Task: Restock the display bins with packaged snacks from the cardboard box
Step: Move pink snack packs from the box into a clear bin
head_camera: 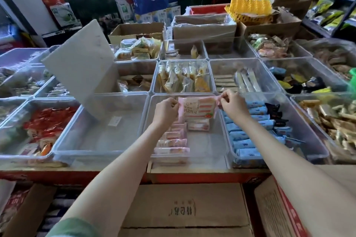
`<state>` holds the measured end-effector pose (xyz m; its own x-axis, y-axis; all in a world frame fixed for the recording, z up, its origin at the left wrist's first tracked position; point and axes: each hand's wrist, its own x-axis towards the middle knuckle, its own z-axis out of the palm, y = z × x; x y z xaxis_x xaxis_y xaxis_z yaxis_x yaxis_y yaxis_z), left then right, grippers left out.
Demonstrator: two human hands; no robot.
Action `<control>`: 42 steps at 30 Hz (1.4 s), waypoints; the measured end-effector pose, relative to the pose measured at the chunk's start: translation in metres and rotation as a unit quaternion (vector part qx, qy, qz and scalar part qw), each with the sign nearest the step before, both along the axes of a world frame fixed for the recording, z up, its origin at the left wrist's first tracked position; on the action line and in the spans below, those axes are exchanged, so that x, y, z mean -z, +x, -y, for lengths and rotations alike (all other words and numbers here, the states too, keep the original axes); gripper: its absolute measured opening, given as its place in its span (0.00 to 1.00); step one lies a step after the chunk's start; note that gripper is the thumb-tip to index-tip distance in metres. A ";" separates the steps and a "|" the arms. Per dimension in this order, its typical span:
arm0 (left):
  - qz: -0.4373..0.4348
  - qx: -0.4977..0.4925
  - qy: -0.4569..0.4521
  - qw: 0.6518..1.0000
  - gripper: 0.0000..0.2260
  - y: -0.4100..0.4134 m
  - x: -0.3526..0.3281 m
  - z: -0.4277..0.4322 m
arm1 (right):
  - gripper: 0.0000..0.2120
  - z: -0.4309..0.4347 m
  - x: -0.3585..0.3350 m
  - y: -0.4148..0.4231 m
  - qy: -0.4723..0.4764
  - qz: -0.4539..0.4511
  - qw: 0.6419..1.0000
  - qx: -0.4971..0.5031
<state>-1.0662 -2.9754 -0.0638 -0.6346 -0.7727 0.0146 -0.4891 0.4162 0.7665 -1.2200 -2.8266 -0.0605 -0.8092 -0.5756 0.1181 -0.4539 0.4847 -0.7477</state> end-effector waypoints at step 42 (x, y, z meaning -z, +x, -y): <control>0.159 0.192 -0.207 0.946 0.23 -0.077 0.048 -0.066 | 0.16 -0.008 0.019 0.014 0.277 -0.287 0.916 -0.047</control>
<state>-1.1432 -2.9098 -0.1116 -0.8907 -0.4537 0.0268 -0.4189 0.8424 0.3391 -1.2061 -2.8182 -0.0797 -0.6483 -0.7405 0.1772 -0.7549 0.6554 -0.0233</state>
